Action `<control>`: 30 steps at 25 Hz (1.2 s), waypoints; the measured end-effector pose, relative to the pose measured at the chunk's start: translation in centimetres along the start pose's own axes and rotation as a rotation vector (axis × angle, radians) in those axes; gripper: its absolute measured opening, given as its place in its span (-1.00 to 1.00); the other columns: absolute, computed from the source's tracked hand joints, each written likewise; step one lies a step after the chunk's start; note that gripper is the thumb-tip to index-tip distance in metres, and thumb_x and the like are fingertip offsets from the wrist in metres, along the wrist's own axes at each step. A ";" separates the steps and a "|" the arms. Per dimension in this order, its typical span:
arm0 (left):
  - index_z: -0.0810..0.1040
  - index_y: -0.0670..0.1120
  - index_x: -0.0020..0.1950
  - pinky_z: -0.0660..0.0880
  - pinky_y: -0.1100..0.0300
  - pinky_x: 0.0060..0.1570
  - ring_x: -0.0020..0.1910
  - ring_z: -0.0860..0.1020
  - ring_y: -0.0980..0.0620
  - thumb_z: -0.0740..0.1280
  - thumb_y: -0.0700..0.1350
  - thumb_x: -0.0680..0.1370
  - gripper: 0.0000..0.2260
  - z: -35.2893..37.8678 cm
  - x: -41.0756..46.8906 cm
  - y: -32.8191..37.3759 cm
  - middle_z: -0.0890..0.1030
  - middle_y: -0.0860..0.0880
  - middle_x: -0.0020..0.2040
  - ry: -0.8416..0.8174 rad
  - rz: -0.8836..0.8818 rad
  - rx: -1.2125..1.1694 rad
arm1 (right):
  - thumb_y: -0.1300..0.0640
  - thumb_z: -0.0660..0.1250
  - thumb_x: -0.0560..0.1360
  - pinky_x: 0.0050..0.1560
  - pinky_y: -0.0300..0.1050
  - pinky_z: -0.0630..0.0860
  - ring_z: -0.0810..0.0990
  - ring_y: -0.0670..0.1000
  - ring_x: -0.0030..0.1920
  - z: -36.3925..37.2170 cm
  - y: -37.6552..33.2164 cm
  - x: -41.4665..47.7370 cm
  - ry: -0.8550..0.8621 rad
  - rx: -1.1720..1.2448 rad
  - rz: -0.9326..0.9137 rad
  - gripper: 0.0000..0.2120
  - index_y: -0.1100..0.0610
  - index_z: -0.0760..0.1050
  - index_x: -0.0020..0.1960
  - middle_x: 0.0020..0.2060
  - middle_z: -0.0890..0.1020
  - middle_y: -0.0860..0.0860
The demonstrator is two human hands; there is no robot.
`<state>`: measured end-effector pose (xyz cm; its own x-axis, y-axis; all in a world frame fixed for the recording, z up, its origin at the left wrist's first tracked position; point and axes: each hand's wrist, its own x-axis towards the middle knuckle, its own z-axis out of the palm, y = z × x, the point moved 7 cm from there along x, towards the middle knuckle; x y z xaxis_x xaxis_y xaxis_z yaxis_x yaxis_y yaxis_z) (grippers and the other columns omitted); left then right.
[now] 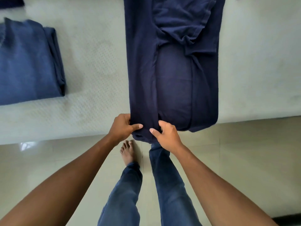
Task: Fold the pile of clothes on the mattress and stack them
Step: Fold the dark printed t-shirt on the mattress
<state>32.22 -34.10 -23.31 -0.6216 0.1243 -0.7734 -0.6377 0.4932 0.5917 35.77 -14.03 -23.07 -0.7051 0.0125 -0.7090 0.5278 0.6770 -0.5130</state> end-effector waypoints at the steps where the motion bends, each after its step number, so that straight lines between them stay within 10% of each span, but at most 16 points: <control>1: 0.67 -0.06 -0.10 0.63 0.11 -0.21 -0.26 0.67 0.06 0.57 -0.08 0.49 -0.88 0.0 -0.3 -0.1 0.72 0.00 -0.25 0.060 0.042 0.016 | -0.02 0.43 0.57 -0.26 -0.09 0.39 0.40 -0.06 -0.37 -0.2 0.4 -0.6 0.057 0.059 -0.008 -0.72 0.10 0.43 -0.18 -0.42 0.43 -0.09; 13: 0.62 -0.02 -0.16 0.60 0.09 -0.14 -0.13 0.67 -0.01 0.47 -0.10 0.51 -0.93 0.8 -3.0 -5.5 0.68 0.04 -0.21 -0.038 0.036 0.531 | 0.08 0.28 0.56 -0.01 0.00 0.52 0.61 0.20 0.05 1.8 2.7 -2.9 -0.026 -0.367 0.205 -0.90 0.08 0.48 0.03 -0.04 0.64 0.06; 20: 0.51 -0.06 0.47 0.51 0.04 0.24 0.28 0.59 -0.10 0.41 0.05 0.61 -0.55 3.0 -2.5 -6.0 0.60 -0.05 0.37 -0.218 0.025 0.480 | -0.05 0.51 0.45 0.18 0.00 0.57 0.62 0.12 0.19 2.0 2.3 -2.3 -0.008 -0.052 0.285 -0.62 0.07 0.60 0.21 0.16 0.67 0.00; 25: 0.74 -0.06 0.06 0.46 0.28 -0.26 -0.20 0.64 0.16 0.48 -0.06 0.53 -0.85 3.9 -0.9 -8.3 0.74 0.03 -0.01 0.086 -0.022 0.258 | -0.04 0.48 0.48 0.19 0.04 0.55 0.53 0.14 0.22 4.6 4.4 -1.4 -0.014 0.002 0.286 -0.74 0.07 0.52 0.02 -0.07 0.64 -0.03; 30: 0.59 -0.11 0.16 0.60 0.19 -0.18 -0.33 0.58 0.03 0.53 -0.03 0.50 -0.70 5.8 -3.3 -8.7 0.62 -0.03 -0.09 -0.403 -0.220 1.031 | -0.07 0.38 0.47 0.02 0.02 0.63 0.64 0.16 -0.04 2.7 2.1 -1.1 -0.099 -0.288 0.242 -0.78 0.09 0.57 -0.12 -0.16 0.67 0.02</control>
<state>42.46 -33.76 -27.20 -0.2310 0.1242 -0.9650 0.0808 0.9908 0.1082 38.93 -14.59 -24.60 -0.5202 0.1355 -0.8432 0.5084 0.8425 -0.1782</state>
